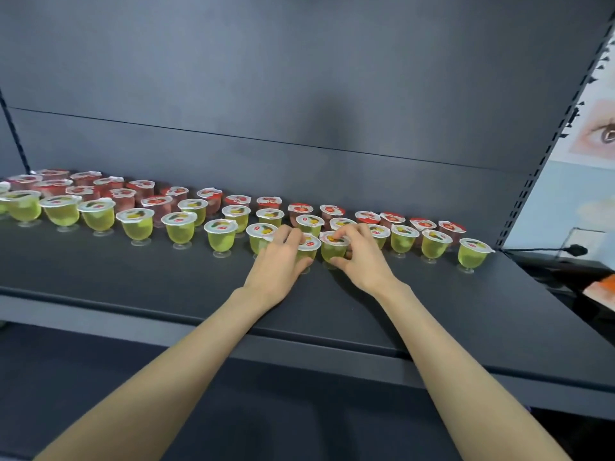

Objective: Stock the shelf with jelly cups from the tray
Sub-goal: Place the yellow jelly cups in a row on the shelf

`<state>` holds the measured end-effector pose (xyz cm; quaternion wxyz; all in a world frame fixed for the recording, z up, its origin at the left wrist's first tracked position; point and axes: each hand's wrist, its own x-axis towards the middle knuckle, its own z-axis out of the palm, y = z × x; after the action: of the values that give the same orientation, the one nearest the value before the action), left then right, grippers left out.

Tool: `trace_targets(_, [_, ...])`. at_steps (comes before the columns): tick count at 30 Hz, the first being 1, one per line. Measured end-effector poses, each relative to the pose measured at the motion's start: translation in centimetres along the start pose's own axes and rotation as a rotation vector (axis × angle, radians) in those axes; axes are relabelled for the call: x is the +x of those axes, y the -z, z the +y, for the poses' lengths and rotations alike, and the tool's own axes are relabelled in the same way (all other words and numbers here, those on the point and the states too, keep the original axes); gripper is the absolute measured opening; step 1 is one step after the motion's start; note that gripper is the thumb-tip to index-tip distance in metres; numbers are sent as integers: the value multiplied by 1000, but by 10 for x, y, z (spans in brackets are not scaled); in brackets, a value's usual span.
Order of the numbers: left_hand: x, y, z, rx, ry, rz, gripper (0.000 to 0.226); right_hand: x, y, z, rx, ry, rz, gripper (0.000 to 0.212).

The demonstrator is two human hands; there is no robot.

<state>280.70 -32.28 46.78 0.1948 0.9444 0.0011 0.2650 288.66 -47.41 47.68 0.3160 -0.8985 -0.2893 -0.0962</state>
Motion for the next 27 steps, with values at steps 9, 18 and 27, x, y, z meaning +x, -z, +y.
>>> trace_targets(9, [-11, 33, -10, 146, -81, -40, 41, -21, 15, -21, -215, -12, -41, 54])
trace_targets(18, [-52, 115, -54, 233, -171, -132, 36, -64, 4, -111, -307, 1, 1, 42])
trace_targets(27, [-154, 179, -150, 240, -235, -140, 43, -128, -92, -226, -208, -2, 55, 39])
